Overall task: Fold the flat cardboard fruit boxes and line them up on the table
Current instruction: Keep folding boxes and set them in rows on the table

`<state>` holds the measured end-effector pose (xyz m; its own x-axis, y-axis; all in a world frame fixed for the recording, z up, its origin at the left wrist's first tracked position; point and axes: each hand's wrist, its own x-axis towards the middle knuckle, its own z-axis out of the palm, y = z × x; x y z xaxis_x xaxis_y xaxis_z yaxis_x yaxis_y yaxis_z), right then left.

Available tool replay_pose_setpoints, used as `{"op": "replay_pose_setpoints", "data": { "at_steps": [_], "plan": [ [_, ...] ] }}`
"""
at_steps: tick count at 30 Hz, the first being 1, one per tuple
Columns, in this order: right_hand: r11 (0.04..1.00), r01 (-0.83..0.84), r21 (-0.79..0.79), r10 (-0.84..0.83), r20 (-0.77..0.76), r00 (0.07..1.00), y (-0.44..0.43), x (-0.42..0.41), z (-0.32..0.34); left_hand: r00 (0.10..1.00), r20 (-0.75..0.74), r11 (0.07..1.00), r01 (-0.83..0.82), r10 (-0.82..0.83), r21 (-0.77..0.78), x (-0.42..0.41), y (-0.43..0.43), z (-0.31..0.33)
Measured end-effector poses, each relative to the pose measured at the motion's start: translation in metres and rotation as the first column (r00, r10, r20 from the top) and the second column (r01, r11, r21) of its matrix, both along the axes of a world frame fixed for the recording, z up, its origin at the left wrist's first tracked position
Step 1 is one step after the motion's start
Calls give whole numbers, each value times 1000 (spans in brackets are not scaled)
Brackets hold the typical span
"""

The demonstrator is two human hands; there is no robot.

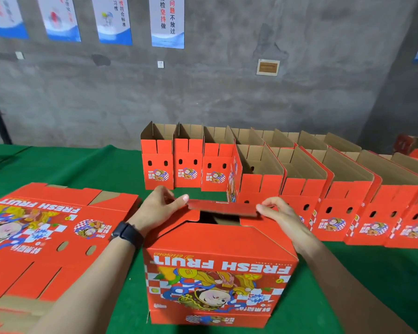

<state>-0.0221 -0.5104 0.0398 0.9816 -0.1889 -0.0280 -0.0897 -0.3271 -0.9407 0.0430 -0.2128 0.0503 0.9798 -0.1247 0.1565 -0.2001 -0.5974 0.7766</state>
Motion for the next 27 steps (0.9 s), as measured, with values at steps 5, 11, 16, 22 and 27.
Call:
{"op": "replay_pose_setpoints", "data": {
  "at_steps": [5, 11, 16, 22, 27],
  "plan": [
    [994, -74, -80, 65, -110, 992, -4, 10, -9, 989, -131, 988, 91, -74, 123, 2, 6, -8],
    [963, -221, -157, 172, -278, 945, -4, 13, 7, 992, -108, 970, 89, -66, 227, 4, 2, -7],
    [932, -95, -350, 36, -172, 985, 5, 16, -1, 996, -89, 939, 42, -12, 341, 5, -5, -9],
    [805, -77, -588, 2, -127, 992, 10, 15, -3, 998, -58, 913, 15, 9, 408, 2, -6, -11],
    [773, -110, -624, 38, -128, 991, 10, 14, -3, 998, -55, 918, 32, -11, 395, 2, -4, -13]
  ]
}}
